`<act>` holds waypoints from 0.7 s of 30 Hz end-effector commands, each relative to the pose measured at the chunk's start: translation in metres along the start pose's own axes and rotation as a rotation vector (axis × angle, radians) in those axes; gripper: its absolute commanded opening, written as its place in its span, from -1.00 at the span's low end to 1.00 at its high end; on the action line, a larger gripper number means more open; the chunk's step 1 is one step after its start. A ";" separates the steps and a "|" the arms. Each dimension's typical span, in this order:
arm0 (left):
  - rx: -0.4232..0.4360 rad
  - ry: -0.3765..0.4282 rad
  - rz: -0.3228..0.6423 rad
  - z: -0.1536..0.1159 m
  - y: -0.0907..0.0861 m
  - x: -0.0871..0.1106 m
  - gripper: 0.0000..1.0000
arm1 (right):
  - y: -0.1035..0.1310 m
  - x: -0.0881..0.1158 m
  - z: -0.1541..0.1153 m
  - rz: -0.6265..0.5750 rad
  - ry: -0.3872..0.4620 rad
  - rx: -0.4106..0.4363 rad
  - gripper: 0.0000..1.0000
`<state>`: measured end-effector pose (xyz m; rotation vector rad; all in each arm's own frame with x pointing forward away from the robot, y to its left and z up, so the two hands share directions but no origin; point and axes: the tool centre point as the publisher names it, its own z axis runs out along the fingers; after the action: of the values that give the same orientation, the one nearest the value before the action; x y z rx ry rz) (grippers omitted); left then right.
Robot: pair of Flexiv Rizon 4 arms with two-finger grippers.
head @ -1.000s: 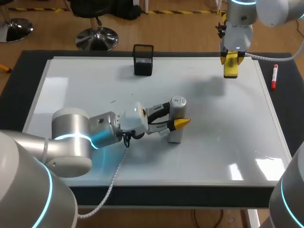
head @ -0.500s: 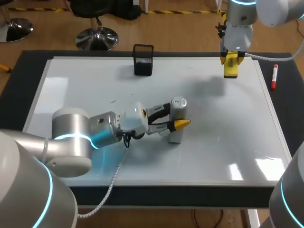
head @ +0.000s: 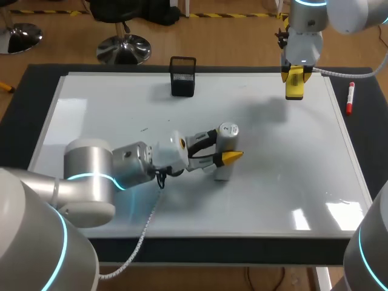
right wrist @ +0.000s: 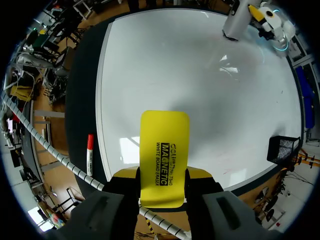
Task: Pick up the inspection probe, press it on each red-marked spot on the whiteboard one by one, put down the probe, pick up the eraser, and wipe off all the red marks.
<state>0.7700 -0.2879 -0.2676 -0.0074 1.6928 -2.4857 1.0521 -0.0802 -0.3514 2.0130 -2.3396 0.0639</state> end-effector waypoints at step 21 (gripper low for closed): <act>-0.036 -0.095 0.098 -0.025 -0.060 -0.059 -1.00 | -0.001 0.000 -0.001 -0.002 0.004 0.000 -1.00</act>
<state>0.8187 -0.2454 -0.2265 -0.0307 1.6385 -2.3680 1.0521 -0.0802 -0.3514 2.0131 -2.3396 0.0639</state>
